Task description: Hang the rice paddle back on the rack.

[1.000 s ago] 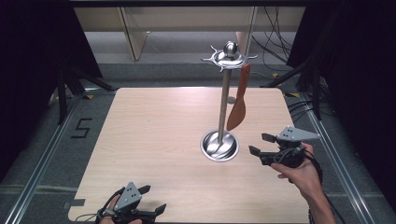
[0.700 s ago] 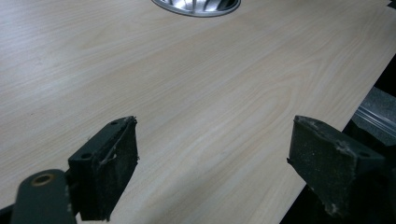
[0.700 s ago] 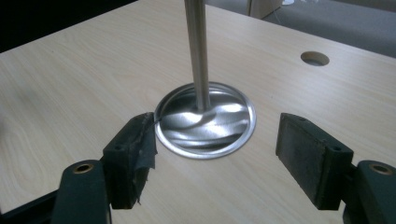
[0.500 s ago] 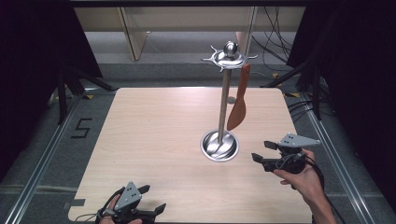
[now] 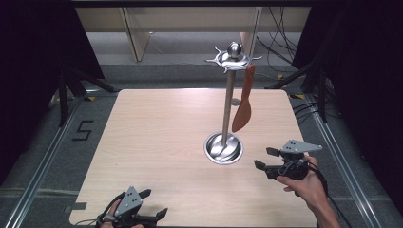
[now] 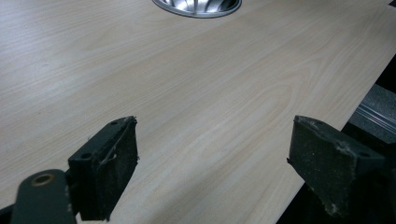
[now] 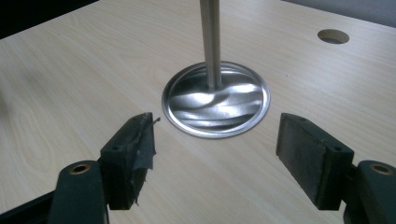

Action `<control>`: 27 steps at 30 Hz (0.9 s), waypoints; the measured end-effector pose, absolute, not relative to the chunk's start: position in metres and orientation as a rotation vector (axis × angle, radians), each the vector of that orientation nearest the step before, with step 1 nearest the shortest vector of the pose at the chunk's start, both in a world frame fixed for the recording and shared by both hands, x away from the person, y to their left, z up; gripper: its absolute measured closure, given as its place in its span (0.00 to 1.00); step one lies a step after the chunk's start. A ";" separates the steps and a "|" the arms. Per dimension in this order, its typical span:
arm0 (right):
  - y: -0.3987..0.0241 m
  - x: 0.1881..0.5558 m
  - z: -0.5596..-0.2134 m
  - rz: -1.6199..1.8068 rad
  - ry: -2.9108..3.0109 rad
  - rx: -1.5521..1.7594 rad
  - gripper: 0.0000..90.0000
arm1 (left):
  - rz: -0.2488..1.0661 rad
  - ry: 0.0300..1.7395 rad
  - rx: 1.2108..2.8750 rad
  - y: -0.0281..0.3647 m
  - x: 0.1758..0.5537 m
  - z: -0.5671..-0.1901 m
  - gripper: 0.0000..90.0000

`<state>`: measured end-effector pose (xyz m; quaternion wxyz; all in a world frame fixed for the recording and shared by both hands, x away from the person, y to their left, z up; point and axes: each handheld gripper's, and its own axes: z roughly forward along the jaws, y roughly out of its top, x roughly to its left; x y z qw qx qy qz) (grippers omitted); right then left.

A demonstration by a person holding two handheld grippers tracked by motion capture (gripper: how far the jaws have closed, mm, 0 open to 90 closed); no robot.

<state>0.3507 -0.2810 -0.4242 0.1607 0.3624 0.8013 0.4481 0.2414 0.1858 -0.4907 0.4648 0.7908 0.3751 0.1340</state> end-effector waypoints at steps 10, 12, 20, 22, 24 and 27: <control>-0.277 0.346 -0.429 1.297 2.281 1.064 0.31 | 0.337 0.906 1.945 0.186 0.241 -0.491 0.17; -0.277 0.345 -0.429 1.279 2.298 1.035 0.29 | 0.337 0.910 1.940 0.186 0.241 -0.491 0.17; -0.271 0.332 -0.435 1.257 2.330 1.020 0.27 | 0.355 0.886 1.966 0.187 0.242 -0.491 0.17; -0.271 0.329 -0.437 1.247 2.345 1.027 0.27 | 0.355 0.888 1.965 0.187 0.242 -0.491 0.17; -0.272 0.328 -0.440 1.239 2.338 0.989 0.27 | 0.337 0.913 1.949 0.186 0.241 -0.492 0.17; -0.272 0.325 -0.443 1.240 2.355 0.998 0.27 | 0.350 0.888 1.961 0.187 0.242 -0.491 0.17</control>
